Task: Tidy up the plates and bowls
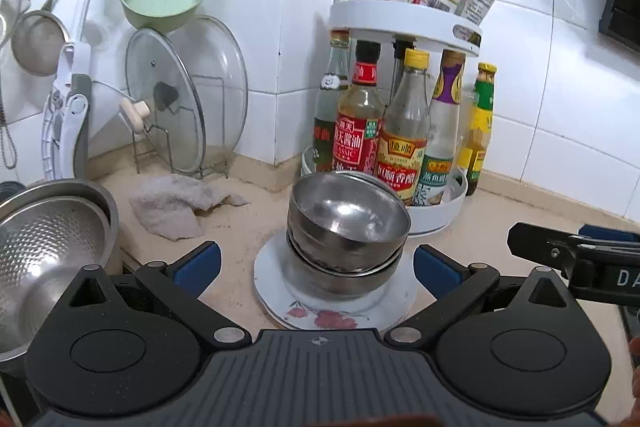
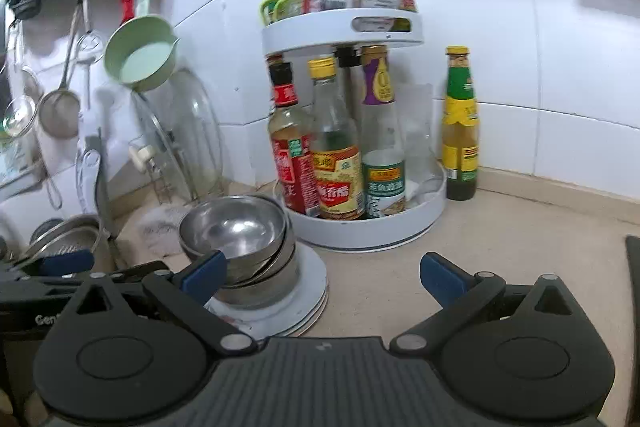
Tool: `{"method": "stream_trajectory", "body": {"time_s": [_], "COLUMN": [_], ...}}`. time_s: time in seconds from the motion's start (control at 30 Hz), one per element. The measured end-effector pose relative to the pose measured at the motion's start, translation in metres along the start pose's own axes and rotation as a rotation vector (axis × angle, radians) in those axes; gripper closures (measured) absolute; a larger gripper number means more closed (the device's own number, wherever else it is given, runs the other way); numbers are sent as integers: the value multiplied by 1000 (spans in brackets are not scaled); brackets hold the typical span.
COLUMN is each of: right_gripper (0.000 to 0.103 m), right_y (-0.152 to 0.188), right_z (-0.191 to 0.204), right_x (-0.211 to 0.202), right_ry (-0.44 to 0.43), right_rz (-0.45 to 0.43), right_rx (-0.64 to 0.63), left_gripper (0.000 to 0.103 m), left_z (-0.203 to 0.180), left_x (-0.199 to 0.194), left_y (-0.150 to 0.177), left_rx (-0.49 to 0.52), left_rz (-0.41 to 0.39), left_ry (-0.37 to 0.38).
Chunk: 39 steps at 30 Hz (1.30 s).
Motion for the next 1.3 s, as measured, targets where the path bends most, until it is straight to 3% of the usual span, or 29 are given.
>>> {"method": "stream_trajectory", "body": {"time_s": [0.23, 0.7, 1.17, 1.3], "right_gripper": [1, 1, 1, 1], "right_y": [2, 8, 3, 2], "right_z": [0, 10, 6, 8], "right_x": [-3, 5, 12, 9], "right_ry": [25, -8, -2, -17], "right_rz": [-5, 11, 12, 5], "right_rx": [19, 41, 88, 111], "left_gripper": [0, 0, 0, 0], "left_z": [1, 12, 14, 9], "left_x": [-4, -7, -6, -2], "left_y": [-4, -8, -11, -8], "left_rx": [-8, -33, -50, -11], "left_rz": [-15, -25, -39, -19], "left_ry": [-15, -101, -101, -114]}}
Point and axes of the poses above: each gripper's, at about its wrist camera, not at the fingertips, and x roughly the way its jaws point, z to its left, y to its underside, the point moved 8 cm from there along x, roughly the way its jaws point, and after that the axes turned 10 degrees about x, right-handed, at the moved point
